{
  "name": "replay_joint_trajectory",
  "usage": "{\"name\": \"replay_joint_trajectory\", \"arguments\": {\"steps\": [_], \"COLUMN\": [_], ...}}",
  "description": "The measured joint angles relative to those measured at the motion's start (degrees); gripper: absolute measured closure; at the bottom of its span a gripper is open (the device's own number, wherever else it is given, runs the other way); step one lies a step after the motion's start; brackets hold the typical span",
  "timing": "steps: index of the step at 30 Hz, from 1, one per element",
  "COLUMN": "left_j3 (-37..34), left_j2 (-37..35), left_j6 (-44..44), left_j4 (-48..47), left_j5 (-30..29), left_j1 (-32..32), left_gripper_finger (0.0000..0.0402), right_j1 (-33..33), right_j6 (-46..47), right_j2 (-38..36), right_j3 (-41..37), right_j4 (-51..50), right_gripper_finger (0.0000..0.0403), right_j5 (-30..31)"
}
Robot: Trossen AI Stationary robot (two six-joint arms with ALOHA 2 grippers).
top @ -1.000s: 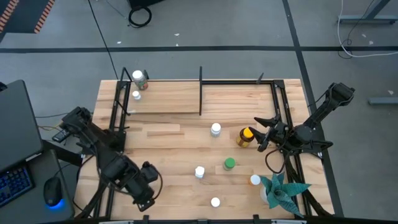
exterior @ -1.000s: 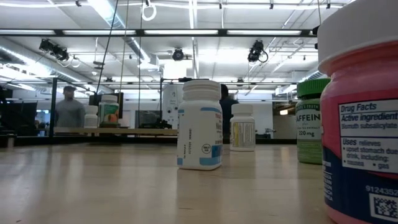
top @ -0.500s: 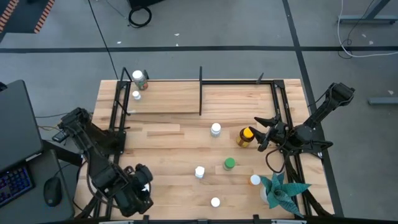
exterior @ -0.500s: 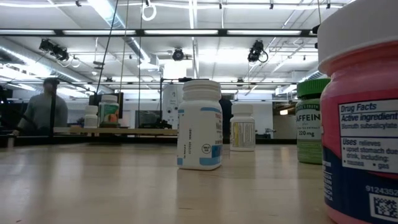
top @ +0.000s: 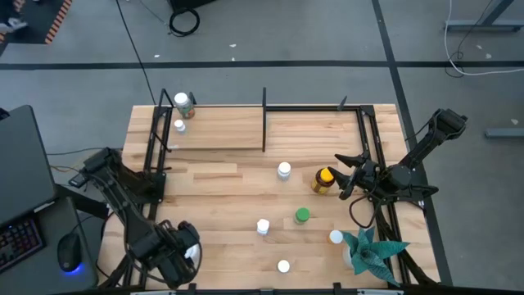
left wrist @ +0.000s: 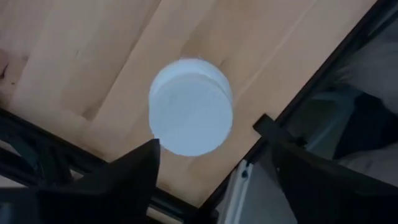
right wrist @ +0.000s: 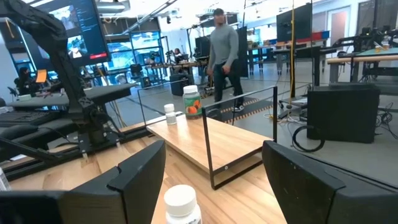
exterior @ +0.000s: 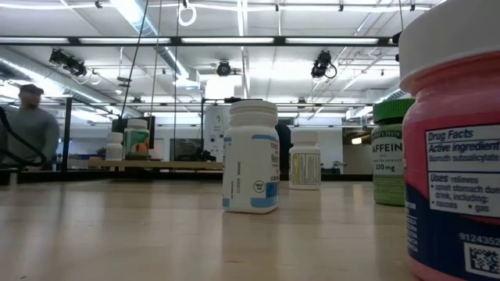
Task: Pick and place medicine bottles onto shelf by color
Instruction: Put the white pill bottle on the shelf
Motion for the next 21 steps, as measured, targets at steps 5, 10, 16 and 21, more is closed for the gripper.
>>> {"name": "replay_joint_trajectory", "arguments": {"steps": [5, 10, 16, 21], "left_j3": [0.0, 0.0, 0.0, 0.0], "left_j2": [0.47, 0.72, 0.76, 1.99], "left_j6": [0.84, 0.66, -0.58, -0.52], "left_j4": [-0.76, -4.35, -4.05, -5.14], "left_j5": [-0.99, -1.6, -1.7, -1.21], "left_j1": [0.09, 0.72, 1.73, 2.7], "left_gripper_finger": [0.0041, 0.0017, 0.001, 0.001], "right_j1": [0.0, 0.0, 0.0, 0.0], "right_j6": [0.0, 0.0, 0.0, 0.0], "right_j2": [0.0, 0.0, 0.0, 0.0], "right_j3": [0.0, 0.0, 0.0, 0.0], "right_j4": [0.02, 0.02, 0.02, -0.25], "right_gripper_finger": [0.0128, 0.0128, 0.0128, 0.0128], "right_j5": [0.02, 0.01, -0.02, -0.85]}}
